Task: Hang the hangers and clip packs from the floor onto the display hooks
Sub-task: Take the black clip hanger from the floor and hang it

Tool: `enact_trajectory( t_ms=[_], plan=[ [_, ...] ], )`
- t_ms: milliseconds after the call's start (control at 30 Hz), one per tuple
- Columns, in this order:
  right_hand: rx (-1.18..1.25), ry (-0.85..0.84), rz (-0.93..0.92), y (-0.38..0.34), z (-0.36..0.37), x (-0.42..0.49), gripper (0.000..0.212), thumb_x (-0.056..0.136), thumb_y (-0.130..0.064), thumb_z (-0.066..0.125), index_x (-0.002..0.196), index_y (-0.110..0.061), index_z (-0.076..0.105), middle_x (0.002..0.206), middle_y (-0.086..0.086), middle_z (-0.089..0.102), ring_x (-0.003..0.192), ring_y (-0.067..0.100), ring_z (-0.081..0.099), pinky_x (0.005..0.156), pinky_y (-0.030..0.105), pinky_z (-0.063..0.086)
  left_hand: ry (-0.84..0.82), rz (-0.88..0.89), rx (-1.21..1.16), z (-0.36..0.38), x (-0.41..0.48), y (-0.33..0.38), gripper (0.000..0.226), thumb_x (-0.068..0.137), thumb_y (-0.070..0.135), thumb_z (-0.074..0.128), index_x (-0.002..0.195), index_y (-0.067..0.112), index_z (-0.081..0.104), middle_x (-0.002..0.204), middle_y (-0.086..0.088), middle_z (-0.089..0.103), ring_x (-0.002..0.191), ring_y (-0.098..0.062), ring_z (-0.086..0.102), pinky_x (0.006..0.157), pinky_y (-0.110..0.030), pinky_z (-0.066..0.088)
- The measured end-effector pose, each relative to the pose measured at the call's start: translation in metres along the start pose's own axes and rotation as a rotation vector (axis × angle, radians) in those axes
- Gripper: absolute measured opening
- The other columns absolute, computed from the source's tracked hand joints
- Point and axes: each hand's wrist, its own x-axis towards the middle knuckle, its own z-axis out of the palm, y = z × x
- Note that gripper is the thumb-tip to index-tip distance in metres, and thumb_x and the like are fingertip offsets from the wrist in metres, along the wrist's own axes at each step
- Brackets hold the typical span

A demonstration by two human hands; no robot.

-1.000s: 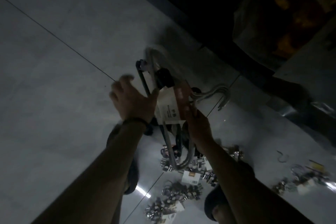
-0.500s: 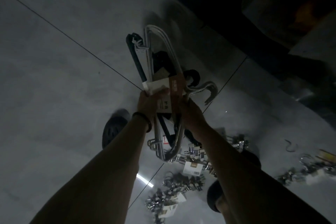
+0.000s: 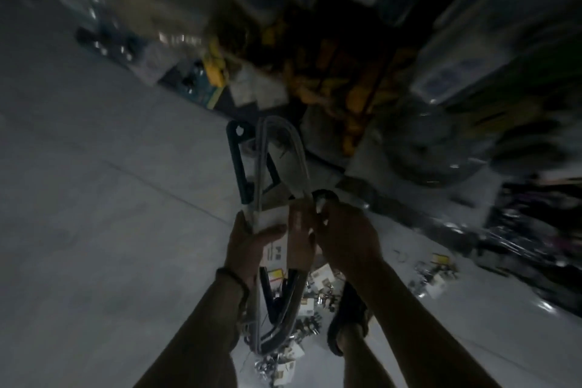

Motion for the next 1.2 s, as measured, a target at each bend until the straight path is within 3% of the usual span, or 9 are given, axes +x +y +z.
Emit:
enact_trajectory(
  t_ms=[133, 333, 500, 600, 733, 833, 967, 1100, 1200],
  plan=[
    [-0.036, 0.305, -0.020, -0.043, -0.111, -0.077, 0.066, 0.093, -0.062, 0.061, 0.141, -0.020, 0.044, 0.122, 0.010, 0.062, 0.104, 0.029, 0.063, 0.082, 0.045, 0.058, -0.250, 0.091, 0.061, 0.037, -0.103, 0.106, 0.054, 0.075, 0.011, 0.092, 0.124, 0.017, 0.070, 0.113, -0.015, 0.079, 0.100, -0.038, 0.077, 0.076, -0.046, 0.065],
    [0.298, 0.536, 0.175, -0.069, -0.243, -0.218, 0.043, 0.104, -0.033, 0.060, 0.143, -0.023, 0.044, 0.099, 0.012, 0.070, 0.083, 0.037, 0.070, 0.060, 0.041, 0.054, -0.528, 0.251, 0.195, 0.092, -0.248, 0.224, 0.069, 0.084, 0.040, 0.086, 0.143, 0.020, 0.057, 0.127, -0.005, 0.075, 0.116, -0.030, 0.072, 0.090, -0.042, 0.063],
    [0.255, 0.688, 0.250, -0.050, -0.318, -0.341, 0.041, 0.102, -0.016, 0.053, 0.142, -0.022, 0.045, 0.105, 0.015, 0.069, 0.088, 0.037, 0.069, 0.068, 0.040, 0.055, -0.702, 0.473, 0.363, 0.162, -0.360, 0.288, 0.090, 0.064, 0.079, 0.082, 0.132, 0.023, 0.064, 0.120, 0.008, 0.077, 0.115, -0.011, 0.072, 0.098, -0.036, 0.057],
    [0.251, 0.805, 0.268, -0.022, -0.356, -0.414, 0.042, 0.099, -0.016, 0.054, 0.138, -0.025, 0.043, 0.098, 0.012, 0.069, 0.083, 0.035, 0.068, 0.068, 0.046, 0.059, -0.677, 0.650, 0.425, 0.212, -0.418, 0.296, 0.070, 0.064, 0.086, 0.072, 0.114, 0.038, 0.066, 0.106, 0.011, 0.075, 0.104, 0.001, 0.071, 0.100, -0.035, 0.056],
    [0.267, 0.980, 0.199, 0.032, -0.394, -0.511, 0.023, 0.103, -0.027, 0.054, 0.125, -0.022, 0.048, 0.085, 0.007, 0.069, 0.075, 0.031, 0.067, 0.066, 0.048, 0.057, -0.762, 0.643, 0.370, 0.285, -0.485, 0.279, 0.076, 0.076, 0.089, 0.064, 0.120, 0.028, 0.073, 0.121, -0.015, 0.072, 0.117, -0.036, 0.068, 0.105, -0.063, 0.050],
    [0.243, 1.113, 0.170, 0.080, -0.427, -0.586, 0.029, 0.108, -0.048, 0.043, 0.104, -0.020, 0.051, 0.080, 0.007, 0.067, 0.074, 0.034, 0.066, 0.061, 0.045, 0.051, -0.862, 0.686, 0.406, 0.347, -0.554, 0.266, 0.080, 0.081, 0.090, 0.056, 0.138, 0.034, 0.064, 0.137, -0.002, 0.069, 0.129, -0.028, 0.064, 0.109, -0.058, 0.048],
    [0.168, 1.190, 0.176, 0.147, -0.474, -0.679, 0.033, 0.107, -0.052, 0.044, 0.084, -0.027, 0.044, 0.077, 0.004, 0.062, 0.071, 0.030, 0.061, 0.060, 0.036, 0.040, -0.852, 0.847, 0.378, 0.422, -0.650, 0.248, 0.088, 0.077, 0.093, 0.055, 0.120, 0.018, 0.070, 0.117, -0.015, 0.073, 0.111, -0.034, 0.071, 0.098, -0.059, 0.055],
    [0.109, 1.197, 0.110, 0.187, -0.514, -0.747, 0.031, 0.102, -0.045, 0.062, 0.080, -0.024, 0.052, 0.070, -0.001, 0.062, 0.062, 0.019, 0.061, 0.058, 0.041, 0.053, -0.876, 0.894, 0.350, 0.471, -0.726, 0.241, 0.074, 0.078, 0.094, 0.047, 0.110, 0.033, 0.074, 0.106, -0.001, 0.077, 0.107, -0.025, 0.072, 0.100, -0.050, 0.055],
    [0.109, 1.189, 0.108, 0.202, -0.542, -0.780, 0.029, 0.102, -0.041, 0.063, 0.081, -0.024, 0.055, 0.072, 0.001, 0.066, 0.061, 0.020, 0.066, 0.057, 0.041, 0.058, -0.850, 0.986, 0.342, 0.495, -0.766, 0.248, 0.034, 0.103, 0.059, 0.043, 0.086, 0.039, 0.065, 0.094, 0.020, 0.066, 0.094, -0.007, 0.064, 0.088, -0.024, 0.049]
  ],
)
